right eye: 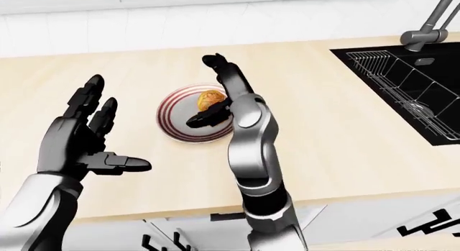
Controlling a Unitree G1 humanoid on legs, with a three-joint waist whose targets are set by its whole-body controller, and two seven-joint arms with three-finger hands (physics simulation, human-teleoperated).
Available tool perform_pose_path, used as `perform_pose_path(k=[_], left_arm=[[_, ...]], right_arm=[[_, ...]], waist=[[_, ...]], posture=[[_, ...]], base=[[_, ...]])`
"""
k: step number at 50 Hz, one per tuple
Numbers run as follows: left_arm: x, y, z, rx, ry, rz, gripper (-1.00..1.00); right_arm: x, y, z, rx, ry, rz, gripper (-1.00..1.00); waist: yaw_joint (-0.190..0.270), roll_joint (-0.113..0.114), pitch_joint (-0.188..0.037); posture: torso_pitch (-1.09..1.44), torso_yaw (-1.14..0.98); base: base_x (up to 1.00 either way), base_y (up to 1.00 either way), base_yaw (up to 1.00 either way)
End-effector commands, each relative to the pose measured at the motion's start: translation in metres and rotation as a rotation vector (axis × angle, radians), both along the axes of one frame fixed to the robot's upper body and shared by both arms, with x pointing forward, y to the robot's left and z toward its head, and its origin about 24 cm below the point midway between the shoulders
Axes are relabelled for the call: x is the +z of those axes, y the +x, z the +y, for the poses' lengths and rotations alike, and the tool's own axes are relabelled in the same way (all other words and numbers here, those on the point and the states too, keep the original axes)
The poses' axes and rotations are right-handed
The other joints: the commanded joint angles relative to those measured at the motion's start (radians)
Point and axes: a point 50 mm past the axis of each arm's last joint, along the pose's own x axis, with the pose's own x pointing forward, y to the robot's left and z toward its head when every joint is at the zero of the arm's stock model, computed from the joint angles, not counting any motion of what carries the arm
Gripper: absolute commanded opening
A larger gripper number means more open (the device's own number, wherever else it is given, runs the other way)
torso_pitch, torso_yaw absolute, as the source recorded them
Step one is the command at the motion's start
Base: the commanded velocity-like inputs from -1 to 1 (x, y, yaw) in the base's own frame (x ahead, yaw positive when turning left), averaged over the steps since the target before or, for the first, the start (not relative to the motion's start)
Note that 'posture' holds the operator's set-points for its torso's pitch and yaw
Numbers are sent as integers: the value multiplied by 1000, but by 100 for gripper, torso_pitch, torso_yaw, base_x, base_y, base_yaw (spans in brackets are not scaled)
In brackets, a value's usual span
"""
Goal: Place all breads on the cutting board.
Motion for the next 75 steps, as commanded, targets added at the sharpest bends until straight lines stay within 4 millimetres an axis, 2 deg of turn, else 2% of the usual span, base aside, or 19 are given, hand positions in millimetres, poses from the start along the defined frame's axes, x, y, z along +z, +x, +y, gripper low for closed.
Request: perform_pose_path(k=[1,10,12,20,23,26,34,36,42,43,50,62,71,72,73,74,75], left_arm=[[13,-4,0,0,11,-78,100],[12,-4,0,0,11,-79,100],[12,-4,0,0,11,-78,100],[11,-4,1,-2,12,-81,100],[11,-4,2,-2,12,-82,100],[11,-5,2,-1,11,-84,100],[13,-6,2,-7,5,-87,100],[14,-7,2,-8,4,-87,100],[14,-8,2,-8,3,-88,100],[15,-8,2,-8,3,-89,100],[16,-9,3,-8,3,-93,100],[21,-12,5,-4,4,-102,100],[27,-16,6,2,2,-115,100],[28,-16,6,2,3,-116,100],[28,-16,6,1,3,-116,100],[28,-16,5,1,3,-117,100],[29,-16,5,1,3,-117,100]], right_arm=[[14,0,1,6,2,-85,62],[8,11,-1,-10,1,-64,40],[8,14,-1,-12,2,-60,29],[-1,22,0,-21,-43,-48,26],[-5,23,0,-23,-69,-43,12],[-7,24,-1,-28,-92,-43,7],[-3,25,-2,-36,-113,-59,-20],[-2,25,-1,-34,-116,-65,-21],[2,24,-1,-34,-114,-92,-47],[5,22,-1,-34,-111,-102,-61],[23,13,-3,-35,-91,-158,-99],[62,-16,-8,-33,-27,-266,-100],[74,-30,-16,-43,51,-280,-100],[73,-30,-16,-40,51,-279,-100],[72,-30,-16,-39,50,-276,-100],[72,-30,-17,-39,51,-274,-100],[71,-30,-17,-39,51,-273,-100]], waist=[[0,3,-21],[2,2,-25],[2,2,-25],[3,0,-28],[3,0,-28],[3,0,-30],[5,-1,-33],[5,-1,-33],[5,-1,-32],[5,-1,-32],[5,-2,-26],[3,-1,-15],[1,2,-10],[-1,6,-15],[1,8,-54],[0,11,-60],[0,18,-47]], posture=[[0,0],[0,0],[0,0],[0,0],[0,0],[0,0],[0,0],[0,0],[0,0],[0,0],[0,0],[0,0],[0,0],[0,0],[0,0],[0,0],[0,0]], base=[[0,0,0],[0,0,0],[0,0,0],[0,0,0],[0,0,0],[0,0,0],[0,0,0],[0,0,0],[0,0,0],[0,0,0],[0,0,0],[0,0,0],[0,0,0],[-49,0,0],[-71,0,0],[-79,0,0],[-78,0,0]])
